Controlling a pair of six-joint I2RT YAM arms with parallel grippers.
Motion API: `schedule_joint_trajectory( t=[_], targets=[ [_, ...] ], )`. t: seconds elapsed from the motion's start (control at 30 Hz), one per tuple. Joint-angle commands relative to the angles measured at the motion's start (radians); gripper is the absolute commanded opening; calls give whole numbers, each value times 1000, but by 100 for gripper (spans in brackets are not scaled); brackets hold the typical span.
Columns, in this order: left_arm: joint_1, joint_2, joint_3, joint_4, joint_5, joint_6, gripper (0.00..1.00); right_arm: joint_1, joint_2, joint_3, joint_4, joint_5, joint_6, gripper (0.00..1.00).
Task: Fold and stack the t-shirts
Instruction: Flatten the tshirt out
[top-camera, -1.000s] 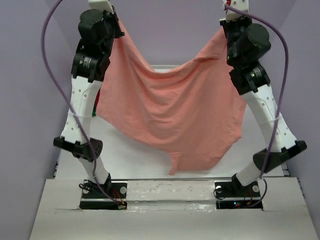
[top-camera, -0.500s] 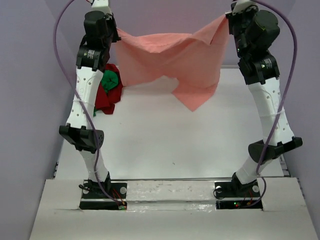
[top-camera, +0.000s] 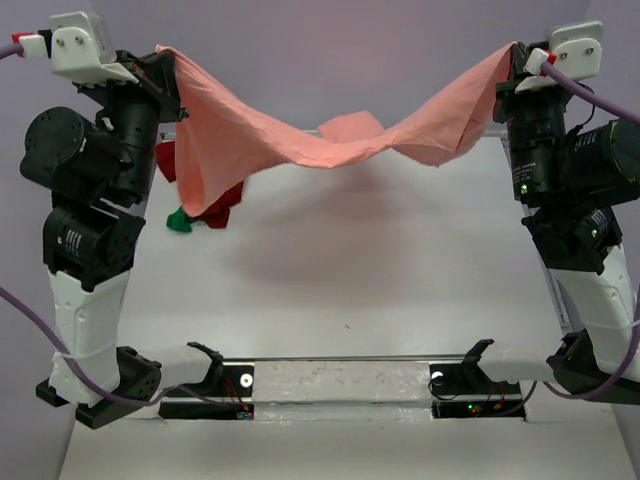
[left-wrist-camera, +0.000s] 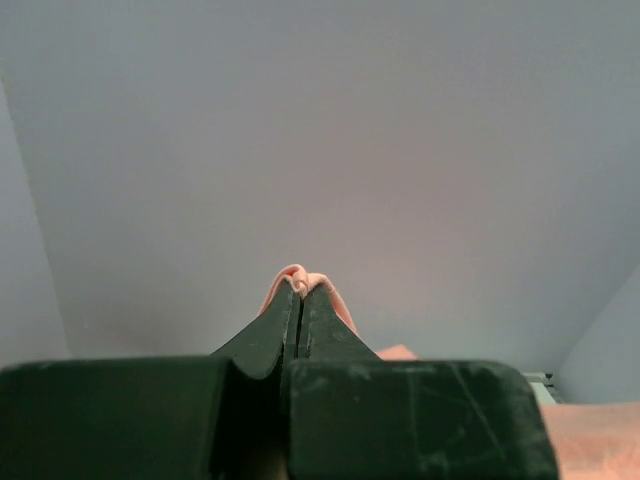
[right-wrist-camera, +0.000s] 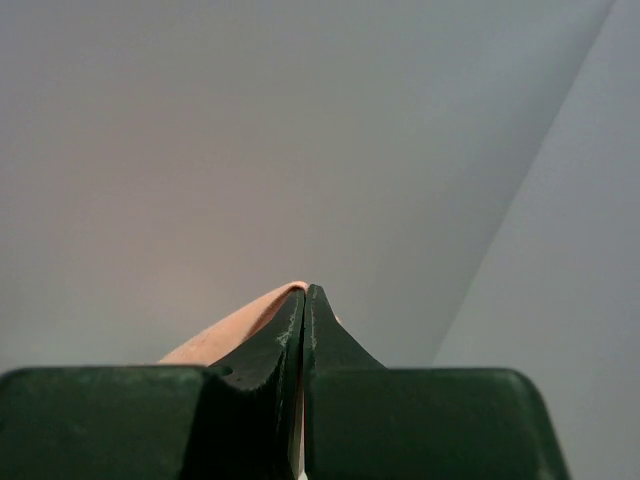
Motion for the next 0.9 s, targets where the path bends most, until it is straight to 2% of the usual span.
schedule_joint_trajectory(
  t=[0.0,0.13,0.27,0.4,0.47,0.5,0.53,0.6,0.67,0.73,0.83,0.87],
  targets=[
    [-54,-37,-89,14,-100,16,0,96,-55,-86,149,169,-136,0],
    [-103,-70,-128,10,-147,16,0,194,-92,-159,257,254,-225,0],
    [-135,-69,-117,-3,-186,16,0,280,-73,-215,424,324,-398,0],
    [-177,-43,-75,-6,-223,45,0,333,10,-170,557,352,-550,0],
    [-210,-20,-45,-6,-262,67,0,419,74,-153,743,367,-741,0],
    [-230,-12,-33,-6,-275,71,0,491,96,-155,913,366,-824,0],
    [-243,-12,-33,-4,-282,73,0,513,119,-149,970,366,-940,0],
    [-266,-15,-42,14,-299,76,0,545,154,-146,1022,371,-992,0],
    [-307,-20,-62,22,-315,82,0,571,162,-163,1053,367,-974,0],
    [-316,-20,-94,34,-318,85,0,571,117,-189,948,360,-844,0],
    [-318,-9,-132,51,-318,94,0,561,60,-238,834,335,-736,0],
    [-319,-6,-143,60,-316,99,0,550,26,-241,787,329,-630,0]
  ],
)
